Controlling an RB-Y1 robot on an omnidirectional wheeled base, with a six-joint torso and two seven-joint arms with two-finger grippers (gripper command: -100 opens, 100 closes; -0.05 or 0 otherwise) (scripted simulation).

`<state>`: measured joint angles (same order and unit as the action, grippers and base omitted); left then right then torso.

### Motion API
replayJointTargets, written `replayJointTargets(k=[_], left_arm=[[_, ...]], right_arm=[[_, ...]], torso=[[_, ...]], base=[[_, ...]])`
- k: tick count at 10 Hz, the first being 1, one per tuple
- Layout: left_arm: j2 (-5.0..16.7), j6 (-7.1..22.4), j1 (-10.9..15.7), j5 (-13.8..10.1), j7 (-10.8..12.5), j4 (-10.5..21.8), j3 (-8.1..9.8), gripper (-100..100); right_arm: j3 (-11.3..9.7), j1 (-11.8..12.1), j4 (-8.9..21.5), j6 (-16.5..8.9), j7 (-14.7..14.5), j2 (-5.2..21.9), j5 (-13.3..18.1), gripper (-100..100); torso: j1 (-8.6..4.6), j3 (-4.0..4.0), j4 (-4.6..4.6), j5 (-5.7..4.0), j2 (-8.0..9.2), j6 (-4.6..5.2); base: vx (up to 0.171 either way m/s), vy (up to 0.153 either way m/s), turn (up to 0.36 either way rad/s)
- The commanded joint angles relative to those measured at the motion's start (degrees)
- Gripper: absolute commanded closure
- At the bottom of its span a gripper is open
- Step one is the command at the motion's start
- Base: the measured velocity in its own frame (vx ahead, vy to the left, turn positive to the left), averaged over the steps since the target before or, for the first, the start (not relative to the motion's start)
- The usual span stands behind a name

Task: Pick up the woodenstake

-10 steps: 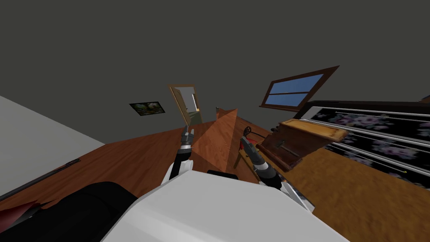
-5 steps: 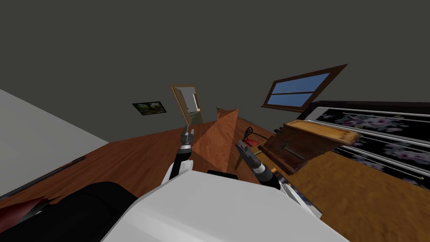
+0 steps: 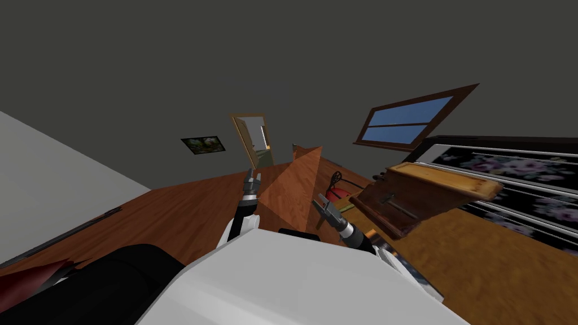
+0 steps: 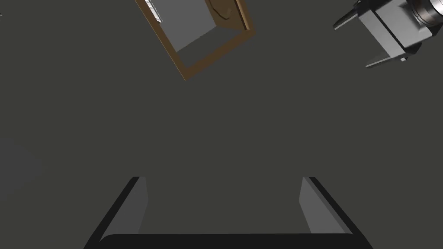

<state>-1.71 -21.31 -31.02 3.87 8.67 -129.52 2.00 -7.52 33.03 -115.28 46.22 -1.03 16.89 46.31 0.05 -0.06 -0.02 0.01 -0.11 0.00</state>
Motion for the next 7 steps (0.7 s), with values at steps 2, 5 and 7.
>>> replayJointTargets(k=[2,5,7], left_arm=[[0.00,0.00,0.00,0.00,0.00,0.00,0.00,0],[0.00,0.00,0.00,0.00,0.00,0.00,0.00,0],[0.00,0.00,0.00,0.00,0.00,0.00,0.00,0]], right_arm=[[-0.49,0.06,-0.06,-0.39,0.15,0.71,3.70,-100],[-1.14,0.36,2.78,0.22,-0.59,3.59,9.34,-100],[-1.46,0.52,4.25,0.41,-1.04,5.19,13.12,-100]], torso=[[0.00,0.00,0.00,0.01,0.01,0.01],[-0.03,0.01,0.00,0.00,0.02,0.02],[-0.04,-0.02,-0.01,0.00,-0.04,0.01]], base=[[0.020,0.009,0.007],[0.034,0.009,0.050],[0.044,0.006,0.049]])
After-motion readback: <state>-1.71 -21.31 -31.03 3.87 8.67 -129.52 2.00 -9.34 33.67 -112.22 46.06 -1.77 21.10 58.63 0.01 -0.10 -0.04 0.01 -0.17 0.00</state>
